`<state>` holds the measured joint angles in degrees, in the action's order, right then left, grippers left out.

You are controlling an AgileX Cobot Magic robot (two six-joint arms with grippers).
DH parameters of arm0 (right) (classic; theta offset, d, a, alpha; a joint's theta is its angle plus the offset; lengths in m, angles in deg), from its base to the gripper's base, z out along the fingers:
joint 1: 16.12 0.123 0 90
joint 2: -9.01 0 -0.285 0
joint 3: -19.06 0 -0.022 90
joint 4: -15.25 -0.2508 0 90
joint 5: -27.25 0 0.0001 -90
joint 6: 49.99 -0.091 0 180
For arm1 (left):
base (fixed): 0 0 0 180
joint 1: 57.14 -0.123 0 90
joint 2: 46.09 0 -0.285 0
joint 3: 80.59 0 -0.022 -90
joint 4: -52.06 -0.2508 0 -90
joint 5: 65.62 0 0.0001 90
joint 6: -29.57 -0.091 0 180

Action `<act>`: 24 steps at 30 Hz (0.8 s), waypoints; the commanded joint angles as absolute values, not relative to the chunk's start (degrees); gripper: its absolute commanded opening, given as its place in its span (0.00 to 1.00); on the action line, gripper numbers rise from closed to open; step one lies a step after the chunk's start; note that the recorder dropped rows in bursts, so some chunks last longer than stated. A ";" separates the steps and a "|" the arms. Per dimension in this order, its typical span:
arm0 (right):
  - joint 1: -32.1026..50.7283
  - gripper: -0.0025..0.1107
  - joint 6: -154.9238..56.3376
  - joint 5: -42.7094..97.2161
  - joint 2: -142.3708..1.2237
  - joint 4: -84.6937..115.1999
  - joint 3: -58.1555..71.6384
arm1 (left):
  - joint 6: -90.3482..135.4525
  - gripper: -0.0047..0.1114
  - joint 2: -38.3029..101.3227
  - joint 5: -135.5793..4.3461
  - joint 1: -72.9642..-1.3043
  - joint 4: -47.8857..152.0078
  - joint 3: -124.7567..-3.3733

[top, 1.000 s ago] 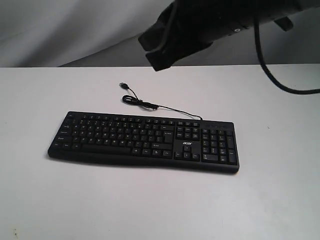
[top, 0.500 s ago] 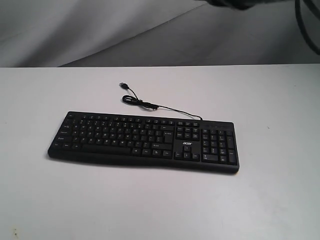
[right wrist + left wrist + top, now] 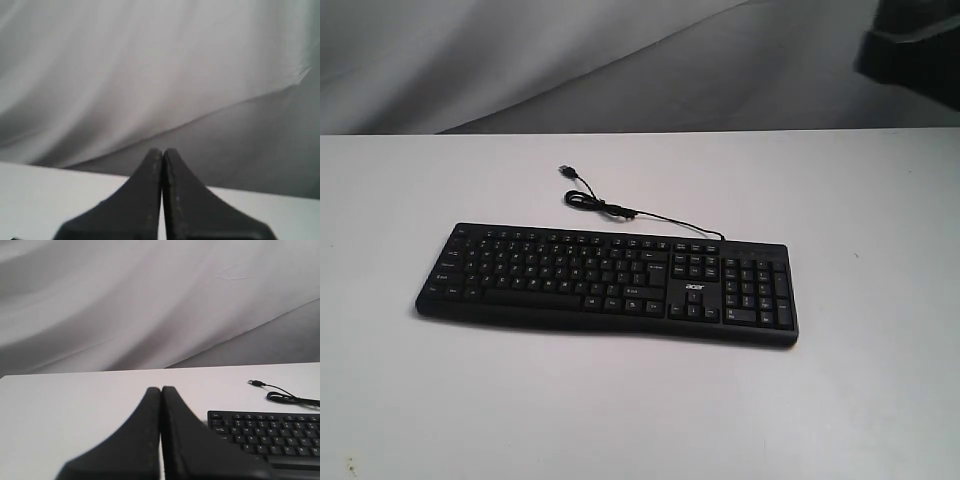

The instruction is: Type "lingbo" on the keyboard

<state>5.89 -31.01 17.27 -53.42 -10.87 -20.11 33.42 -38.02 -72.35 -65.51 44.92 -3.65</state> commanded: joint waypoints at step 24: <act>-18.87 0.02 -42.75 30.13 -1.43 3.44 -58.16 | 33.54 0.04 -38.30 -71.86 -65.13 44.90 -3.37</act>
<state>-18.43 -42.29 26.43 -2.41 -1.50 -57.92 33.42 -38.02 -72.35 -65.51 44.92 -3.65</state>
